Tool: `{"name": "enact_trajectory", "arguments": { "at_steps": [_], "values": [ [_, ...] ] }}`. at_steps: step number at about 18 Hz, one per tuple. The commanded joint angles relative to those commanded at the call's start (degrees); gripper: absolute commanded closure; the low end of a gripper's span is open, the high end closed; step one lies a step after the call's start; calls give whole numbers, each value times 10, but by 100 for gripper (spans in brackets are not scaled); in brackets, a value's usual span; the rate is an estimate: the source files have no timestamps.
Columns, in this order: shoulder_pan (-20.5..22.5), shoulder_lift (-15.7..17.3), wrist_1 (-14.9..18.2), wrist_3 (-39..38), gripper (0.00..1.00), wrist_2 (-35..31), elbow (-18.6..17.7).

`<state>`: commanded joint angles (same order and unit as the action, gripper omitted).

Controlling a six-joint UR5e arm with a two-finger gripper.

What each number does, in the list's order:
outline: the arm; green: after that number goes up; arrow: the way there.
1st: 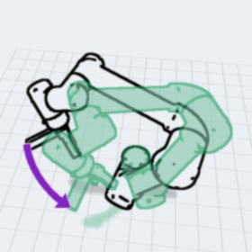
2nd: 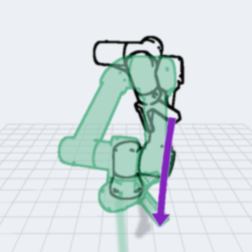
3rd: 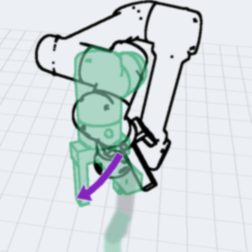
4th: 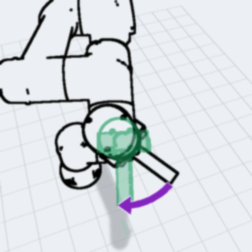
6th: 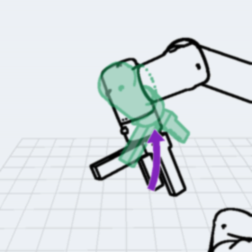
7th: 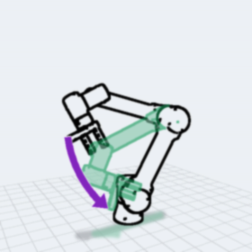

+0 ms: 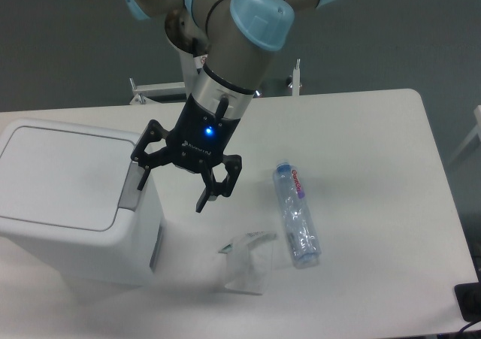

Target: Open the trash can

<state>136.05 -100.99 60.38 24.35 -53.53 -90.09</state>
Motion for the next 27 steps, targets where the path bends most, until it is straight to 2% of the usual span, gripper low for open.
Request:
{"name": "enact_trajectory", "arguments": {
  "at_steps": [15,22,24,27],
  "values": [
    [-6,-4,-3,3,0,-2,-10],
    [-6,-3,-4,3,0,-2,0],
    [-5,-1,-24,1,0,-2,3],
    [3,-1,-32,3,0,-2,11]
  ]
}}
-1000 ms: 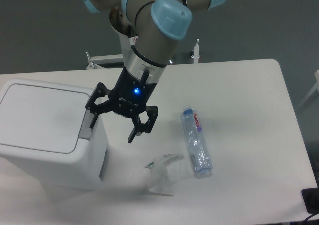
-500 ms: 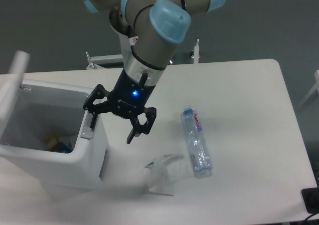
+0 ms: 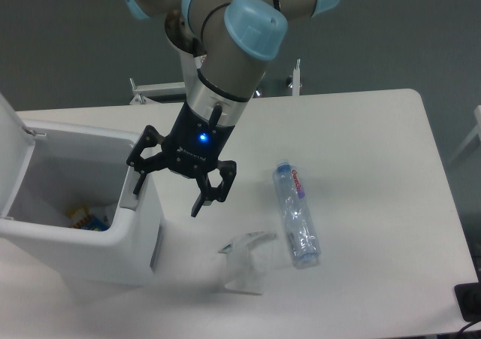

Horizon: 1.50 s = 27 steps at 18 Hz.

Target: Open the trash can

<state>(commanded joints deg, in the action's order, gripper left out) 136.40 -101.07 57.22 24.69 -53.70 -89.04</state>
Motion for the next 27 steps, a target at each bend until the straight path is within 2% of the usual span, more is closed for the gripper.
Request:
{"name": "enact_trajectory", "arguments": {
  "at_steps": [4,8,10,12,13,14,16,18,21,24,27],
  "values": [
    [28,-1,-4,9,0,0,13],
    [69,-3,-5,69,0,-1,21],
    [82,-16,-4,102,0,-1,20],
    [121,-37,-3,110,0,-3,18],
    [154,-49,-2,124,0,-20,16],
    [167,-54,0,138,0,-41,15],
    [188,-71,3,204,0,-123,8],
    [195,-88,6,255,0,-185,10],
    [194,-97,31,357,0,-302,8],
    [189,-102,27,388,0,-325,-3],
    [195,-104,32,495,0,-368,2]
  ]
}}
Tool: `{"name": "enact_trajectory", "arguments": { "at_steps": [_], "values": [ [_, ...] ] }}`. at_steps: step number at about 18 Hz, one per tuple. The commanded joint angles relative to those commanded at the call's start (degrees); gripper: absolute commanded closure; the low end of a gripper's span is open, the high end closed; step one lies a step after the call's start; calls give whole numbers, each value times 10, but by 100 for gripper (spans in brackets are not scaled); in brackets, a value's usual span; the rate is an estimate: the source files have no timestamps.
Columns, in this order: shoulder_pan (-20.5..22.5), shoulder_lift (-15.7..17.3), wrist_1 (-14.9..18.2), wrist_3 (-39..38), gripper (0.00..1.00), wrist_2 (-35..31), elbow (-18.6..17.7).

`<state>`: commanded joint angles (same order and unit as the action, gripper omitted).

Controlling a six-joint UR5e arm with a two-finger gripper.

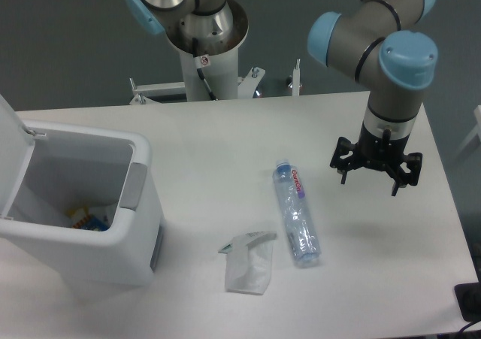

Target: Open the trash can

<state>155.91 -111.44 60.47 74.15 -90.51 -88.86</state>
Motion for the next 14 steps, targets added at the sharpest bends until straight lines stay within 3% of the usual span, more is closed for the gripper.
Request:
{"name": "enact_trajectory", "arguments": {
  "at_steps": [6,14],
  "values": [
    [11,-24,10,12,0,-41,31],
    [11,-21,16,12,0,-40,26]
  ]
}}
